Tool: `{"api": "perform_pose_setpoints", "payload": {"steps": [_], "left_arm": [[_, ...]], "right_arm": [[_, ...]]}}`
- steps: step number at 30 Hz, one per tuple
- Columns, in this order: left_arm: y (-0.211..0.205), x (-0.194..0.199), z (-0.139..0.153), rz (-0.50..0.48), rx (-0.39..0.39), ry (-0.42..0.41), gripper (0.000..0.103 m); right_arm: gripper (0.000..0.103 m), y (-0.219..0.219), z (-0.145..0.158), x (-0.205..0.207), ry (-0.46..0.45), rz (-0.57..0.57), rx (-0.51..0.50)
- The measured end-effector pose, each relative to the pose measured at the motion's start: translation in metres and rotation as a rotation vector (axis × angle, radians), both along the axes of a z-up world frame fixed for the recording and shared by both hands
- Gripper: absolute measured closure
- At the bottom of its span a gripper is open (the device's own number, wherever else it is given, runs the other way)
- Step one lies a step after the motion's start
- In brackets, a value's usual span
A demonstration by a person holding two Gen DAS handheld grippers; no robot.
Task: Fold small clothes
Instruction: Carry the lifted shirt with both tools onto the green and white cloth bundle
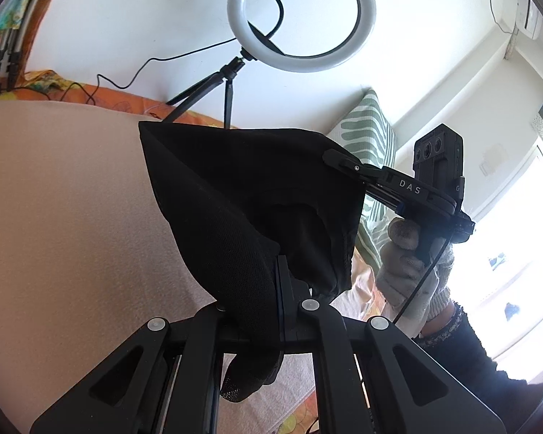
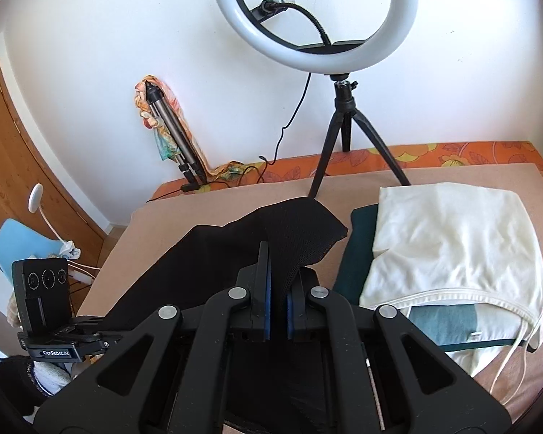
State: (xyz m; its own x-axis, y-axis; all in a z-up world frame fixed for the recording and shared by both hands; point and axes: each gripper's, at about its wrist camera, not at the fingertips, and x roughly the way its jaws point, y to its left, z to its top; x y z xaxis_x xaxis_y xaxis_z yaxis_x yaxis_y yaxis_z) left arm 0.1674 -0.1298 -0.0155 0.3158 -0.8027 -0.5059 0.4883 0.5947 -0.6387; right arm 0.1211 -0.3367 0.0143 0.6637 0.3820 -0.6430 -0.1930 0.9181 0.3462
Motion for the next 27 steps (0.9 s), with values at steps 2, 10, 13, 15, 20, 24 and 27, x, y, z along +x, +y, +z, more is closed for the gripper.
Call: {"api": "perform_pose_setpoints", "payload": {"steps": [2, 10, 13, 15, 20, 24, 27], "left_arm": [[-0.017, 0.007, 0.003, -0.017, -0.004, -0.007, 0.097], [-0.089, 0.037, 0.011, -0.080, 0.020, -0.068, 0.097], [-0.111, 0.047, 0.012, -0.096, 0.021, -0.088, 0.097], [-0.124, 0.052, 0.012, -0.107, 0.032, -0.108, 0.097], [-0.153, 0.067, 0.008, -0.120, 0.046, -0.137, 0.097], [-0.169, 0.074, -0.002, -0.129, 0.071, -0.148, 0.097], [-0.176, 0.078, -0.010, -0.133, 0.093, -0.145, 0.097]], "right_arm": [[0.096, -0.017, 0.005, 0.002, -0.005, -0.020, -0.019], [0.096, -0.087, 0.019, 0.017, -0.026, -0.098, -0.071], [0.096, -0.111, 0.020, 0.026, -0.029, -0.119, -0.085], [0.096, -0.125, 0.018, 0.033, -0.029, -0.129, -0.099], [0.096, -0.153, 0.010, 0.051, -0.019, -0.136, -0.146], [0.096, -0.174, 0.001, 0.068, -0.015, -0.144, -0.145], [0.096, -0.185, -0.012, 0.080, -0.003, -0.138, -0.135]]}}
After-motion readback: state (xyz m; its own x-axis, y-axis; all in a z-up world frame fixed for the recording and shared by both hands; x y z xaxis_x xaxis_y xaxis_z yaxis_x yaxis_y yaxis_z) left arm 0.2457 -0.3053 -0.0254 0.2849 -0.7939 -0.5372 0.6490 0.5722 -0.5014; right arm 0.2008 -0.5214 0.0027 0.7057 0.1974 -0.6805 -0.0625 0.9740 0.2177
